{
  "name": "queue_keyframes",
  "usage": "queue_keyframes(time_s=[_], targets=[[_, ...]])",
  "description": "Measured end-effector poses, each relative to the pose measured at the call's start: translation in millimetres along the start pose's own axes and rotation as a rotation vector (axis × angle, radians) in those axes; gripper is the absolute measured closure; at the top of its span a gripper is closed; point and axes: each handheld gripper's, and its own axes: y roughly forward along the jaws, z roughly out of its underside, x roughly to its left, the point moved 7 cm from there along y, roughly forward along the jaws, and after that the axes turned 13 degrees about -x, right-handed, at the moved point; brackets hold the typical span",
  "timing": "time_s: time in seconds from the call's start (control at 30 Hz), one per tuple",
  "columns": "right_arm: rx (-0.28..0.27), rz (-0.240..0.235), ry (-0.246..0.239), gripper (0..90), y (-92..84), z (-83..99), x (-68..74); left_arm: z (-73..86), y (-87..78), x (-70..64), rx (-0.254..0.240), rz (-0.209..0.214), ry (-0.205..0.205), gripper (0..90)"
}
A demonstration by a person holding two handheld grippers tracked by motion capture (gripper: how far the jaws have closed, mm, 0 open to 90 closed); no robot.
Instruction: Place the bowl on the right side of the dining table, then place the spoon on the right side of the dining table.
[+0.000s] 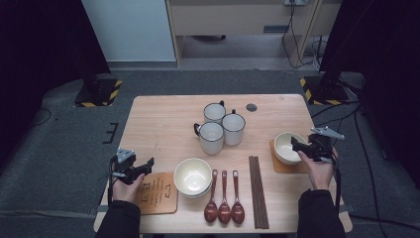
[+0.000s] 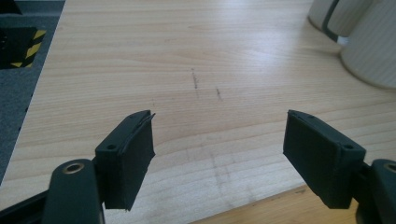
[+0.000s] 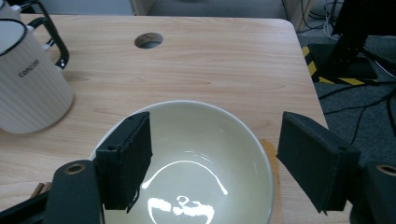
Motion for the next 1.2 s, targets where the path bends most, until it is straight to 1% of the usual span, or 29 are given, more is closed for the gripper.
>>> queue_keyframes(time_s=[0.17,0.27,0.37,0.53,0.73,1.0,1.13,1.2], targets=[[-0.008,-0.024,-0.013,25.1,-1.9,-3.8,7.4,-9.5,-5.5,-6.1,-0.032,0.017,-0.01,23.6],[-0.016,-0.037,-0.017,24.9,-3.0,-7.2,11.3,-16.3,-9.1,-12.5,-0.055,0.035,-0.019,23.7],[-0.012,-0.055,-0.016,24.8,-4.2,-9.2,15.7,-21.6,-11.8,-19.7,-0.068,0.053,-0.008,23.6],[-0.007,-0.071,-0.029,24.4,-4.6,-10.1,21.7,-31.4,-16.5,-29.0,-0.099,0.077,0.003,23.6],[-0.007,-0.088,-0.025,24.4,-6.0,-12.1,25.7,-44.0,-24.5,-38.8,-0.134,0.102,0.0,24.0],[-0.022,-0.106,-0.029,24.5,-9.3,-14.8,32.4,-53.7,-32.1,-52.4,-0.16,0.135,0.009,25.5],[-0.026,-0.122,-0.033,24.4,-11.4,-15.4,38.5,-58.1,-34.8,-61.2,-0.175,0.158,0.012,26.2],[-0.028,-0.129,-0.037,24.4,-12.2,-16.4,41.6,-58.9,-35.7,-65.7,-0.179,0.167,0.02,26.3]])
